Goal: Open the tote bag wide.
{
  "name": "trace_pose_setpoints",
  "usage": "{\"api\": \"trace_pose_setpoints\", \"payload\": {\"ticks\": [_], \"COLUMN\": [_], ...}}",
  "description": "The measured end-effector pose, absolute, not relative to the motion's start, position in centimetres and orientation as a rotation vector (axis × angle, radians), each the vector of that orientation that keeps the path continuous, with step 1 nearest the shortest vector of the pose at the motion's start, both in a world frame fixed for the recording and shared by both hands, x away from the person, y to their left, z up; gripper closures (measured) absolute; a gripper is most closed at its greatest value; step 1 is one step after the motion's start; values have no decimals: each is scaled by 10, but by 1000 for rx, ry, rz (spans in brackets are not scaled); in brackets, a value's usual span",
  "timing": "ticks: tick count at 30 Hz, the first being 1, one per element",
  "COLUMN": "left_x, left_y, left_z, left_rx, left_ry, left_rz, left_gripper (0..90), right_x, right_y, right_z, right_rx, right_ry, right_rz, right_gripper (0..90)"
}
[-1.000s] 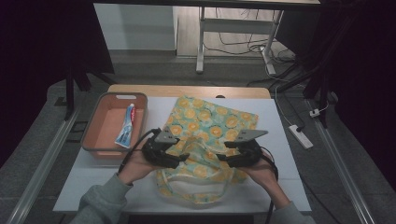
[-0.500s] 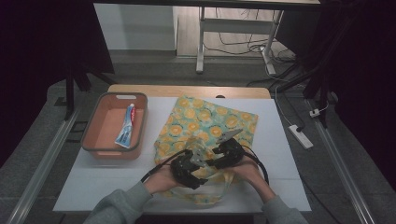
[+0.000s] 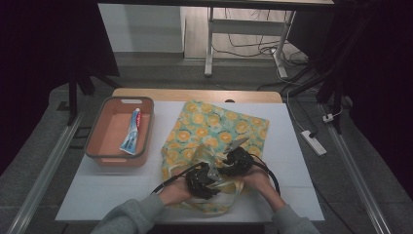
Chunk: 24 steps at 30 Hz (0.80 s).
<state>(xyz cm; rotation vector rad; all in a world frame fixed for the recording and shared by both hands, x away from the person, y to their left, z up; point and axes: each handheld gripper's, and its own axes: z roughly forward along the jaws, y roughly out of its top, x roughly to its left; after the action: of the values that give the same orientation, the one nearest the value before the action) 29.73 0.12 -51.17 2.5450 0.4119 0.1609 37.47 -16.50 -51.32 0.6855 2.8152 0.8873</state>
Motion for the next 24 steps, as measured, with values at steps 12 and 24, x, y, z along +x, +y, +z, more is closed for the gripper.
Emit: {"api": "trace_pose_setpoints", "payload": {"ticks": [12,24], "left_x": [269,235], "left_y": [17,36], "left_z": [-493,-485], "left_rx": [2491,2481], "left_ry": [235,162], "left_rz": [83,55], "left_gripper": [885,883], "right_x": [379,412], "right_y": [-180,-194], "right_z": [-476,-464], "right_rx": [687,890], "right_ry": [2668,2486], "right_rz": [927,957], "right_gripper": [867,871]}}
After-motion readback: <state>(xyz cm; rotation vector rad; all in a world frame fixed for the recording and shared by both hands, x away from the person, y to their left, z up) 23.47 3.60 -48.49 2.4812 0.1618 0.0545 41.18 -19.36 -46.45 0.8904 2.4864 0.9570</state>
